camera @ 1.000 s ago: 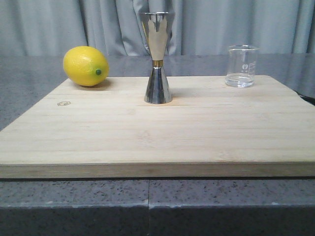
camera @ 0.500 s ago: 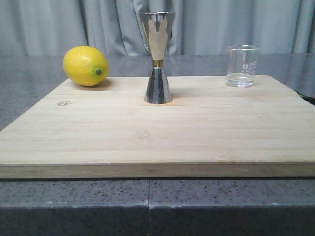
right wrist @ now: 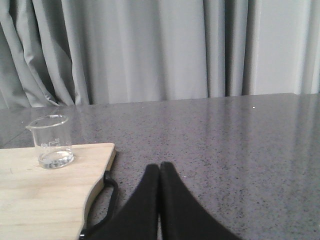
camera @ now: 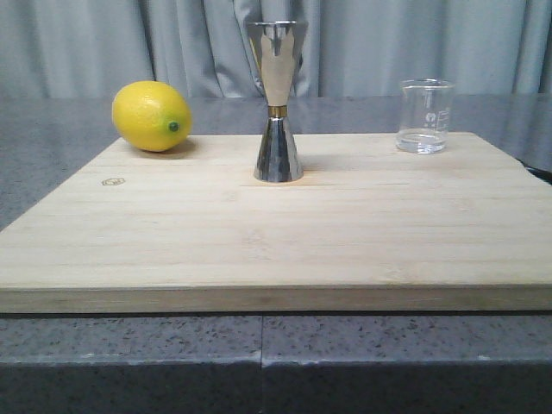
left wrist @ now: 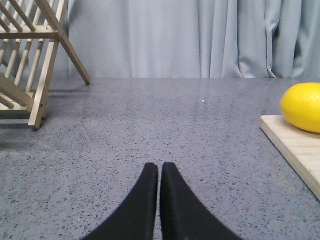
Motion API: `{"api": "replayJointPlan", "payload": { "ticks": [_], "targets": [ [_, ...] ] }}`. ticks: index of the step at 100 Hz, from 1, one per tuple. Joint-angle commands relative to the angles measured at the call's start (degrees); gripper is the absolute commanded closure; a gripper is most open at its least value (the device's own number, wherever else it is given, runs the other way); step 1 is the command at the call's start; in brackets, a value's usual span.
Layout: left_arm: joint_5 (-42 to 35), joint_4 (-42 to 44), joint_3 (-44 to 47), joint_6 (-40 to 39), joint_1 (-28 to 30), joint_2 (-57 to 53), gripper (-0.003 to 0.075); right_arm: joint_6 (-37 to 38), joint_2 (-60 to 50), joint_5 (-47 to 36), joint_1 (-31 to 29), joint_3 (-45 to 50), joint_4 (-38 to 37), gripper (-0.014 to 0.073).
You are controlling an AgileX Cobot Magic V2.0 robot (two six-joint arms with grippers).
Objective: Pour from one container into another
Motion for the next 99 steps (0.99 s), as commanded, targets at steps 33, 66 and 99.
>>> {"api": "replayJointPlan", "payload": {
  "ticks": [33,66,99],
  "targets": [
    [-4.51,-0.51,1.57,-0.14,0.19,-1.19,0.0739,-11.88,-1.22,-6.60,-0.42,0.47,8.98,0.0666],
    [-4.51,-0.51,1.57,-0.14,0.19,-1.19,0.0739,-11.88,-1.22,-6.60,-0.42,0.47,8.98,0.0666],
    [-4.51,-0.51,1.57,-0.14,0.19,-1.19,0.0739,-11.88,-1.22,-6.50,-0.42,0.47,8.98,0.0666]
  ]
}}
